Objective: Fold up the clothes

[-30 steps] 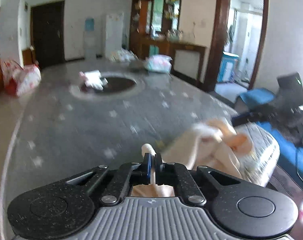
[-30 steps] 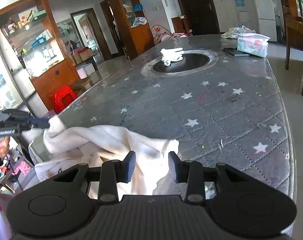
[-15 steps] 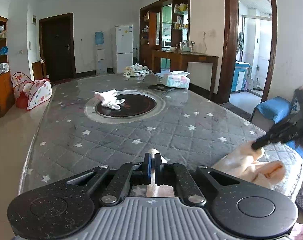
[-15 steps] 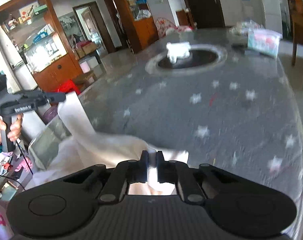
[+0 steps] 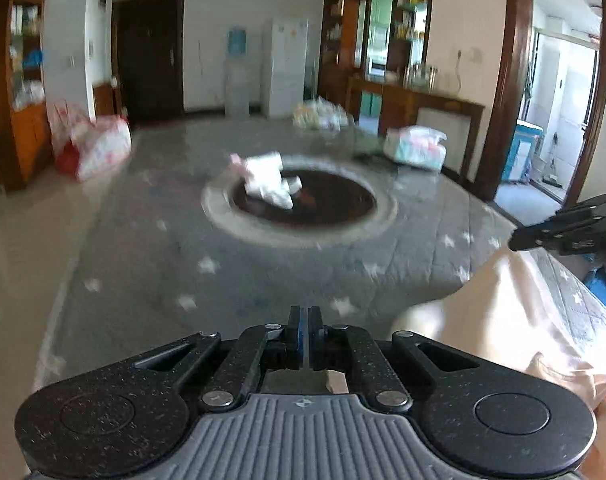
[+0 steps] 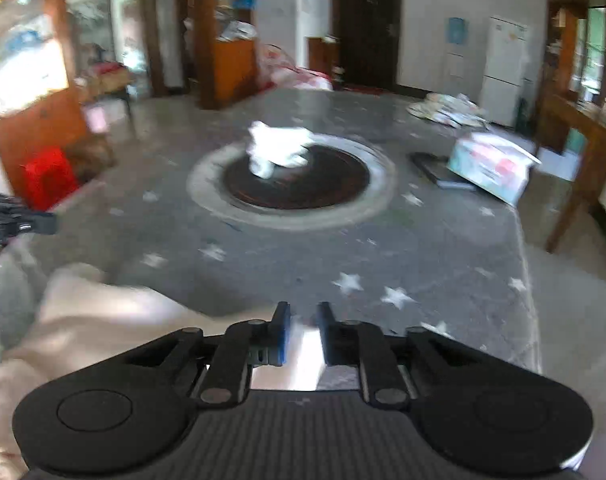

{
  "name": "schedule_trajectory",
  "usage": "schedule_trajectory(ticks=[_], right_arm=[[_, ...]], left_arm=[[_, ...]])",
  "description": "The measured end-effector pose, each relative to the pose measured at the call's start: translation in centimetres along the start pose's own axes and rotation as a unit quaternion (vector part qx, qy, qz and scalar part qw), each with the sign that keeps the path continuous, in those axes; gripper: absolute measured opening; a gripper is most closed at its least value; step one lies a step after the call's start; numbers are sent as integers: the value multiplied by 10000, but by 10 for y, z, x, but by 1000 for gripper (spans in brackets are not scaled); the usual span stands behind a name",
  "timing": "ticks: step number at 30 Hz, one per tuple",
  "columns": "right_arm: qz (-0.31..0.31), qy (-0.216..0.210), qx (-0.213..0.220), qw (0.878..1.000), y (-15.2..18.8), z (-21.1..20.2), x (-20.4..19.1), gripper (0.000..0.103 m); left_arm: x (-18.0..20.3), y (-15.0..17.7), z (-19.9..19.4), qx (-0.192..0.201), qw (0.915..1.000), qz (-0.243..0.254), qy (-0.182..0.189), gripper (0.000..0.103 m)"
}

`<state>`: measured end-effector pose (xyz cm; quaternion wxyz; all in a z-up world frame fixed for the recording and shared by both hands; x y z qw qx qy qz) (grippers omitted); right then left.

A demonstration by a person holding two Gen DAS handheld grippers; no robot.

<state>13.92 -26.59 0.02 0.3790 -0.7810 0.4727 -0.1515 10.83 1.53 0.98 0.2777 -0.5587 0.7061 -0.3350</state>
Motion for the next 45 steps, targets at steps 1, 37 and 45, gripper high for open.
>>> schedule_trajectory(ticks=[1, 37, 45], right_arm=[[63, -11, -55, 10000, 4, 4, 1, 18], [530, -4, -267, 9982, 38, 30, 12, 27], [519, 245, -160, 9982, 22, 45, 22, 8]], left_arm=[[2, 4, 4, -105, 9999, -35, 49, 8], [10, 25, 48, -385, 9983, -421, -88, 15], [-9, 11, 70, -279, 9975, -147, -636, 8]])
Point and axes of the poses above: each gripper's, at about its wrist camera, not at the fingertips, and z roughly the way its jaws point, x to its right, y to its underside, the point moved 10 cm from there along z, roughly the way its jaws point, and after that the axes turned 9 degrees about -y, right-handed, at the moved point
